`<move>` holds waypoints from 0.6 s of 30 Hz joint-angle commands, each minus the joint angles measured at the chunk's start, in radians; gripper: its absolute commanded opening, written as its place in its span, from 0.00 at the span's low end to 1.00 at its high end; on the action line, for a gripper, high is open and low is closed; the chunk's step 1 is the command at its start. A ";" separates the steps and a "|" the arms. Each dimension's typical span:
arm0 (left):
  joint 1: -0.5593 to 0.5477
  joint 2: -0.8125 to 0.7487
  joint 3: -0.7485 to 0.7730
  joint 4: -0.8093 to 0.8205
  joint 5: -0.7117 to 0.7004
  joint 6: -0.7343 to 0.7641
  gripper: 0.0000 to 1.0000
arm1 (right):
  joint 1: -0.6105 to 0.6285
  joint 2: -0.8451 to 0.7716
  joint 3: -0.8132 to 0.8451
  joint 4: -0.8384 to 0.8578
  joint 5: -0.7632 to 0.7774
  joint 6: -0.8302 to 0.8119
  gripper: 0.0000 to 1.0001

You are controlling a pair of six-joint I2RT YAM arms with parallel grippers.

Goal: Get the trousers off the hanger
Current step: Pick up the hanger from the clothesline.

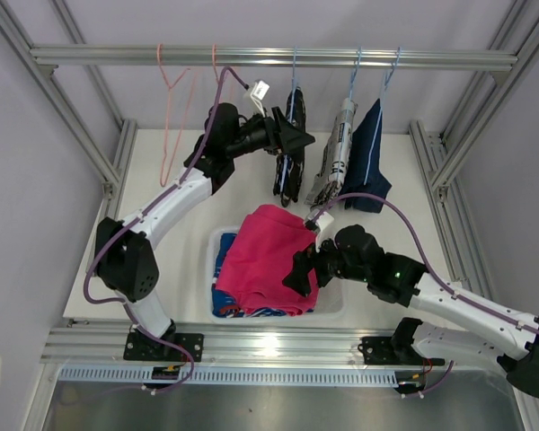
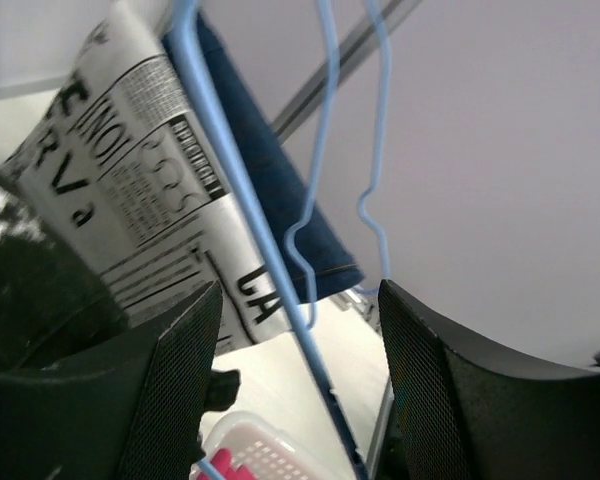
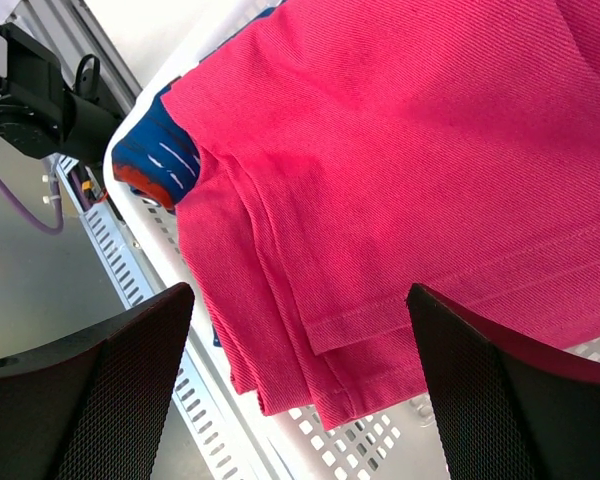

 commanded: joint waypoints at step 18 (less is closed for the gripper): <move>0.038 -0.001 0.044 0.211 0.147 -0.143 0.50 | -0.009 -0.011 0.046 -0.013 0.040 -0.013 0.93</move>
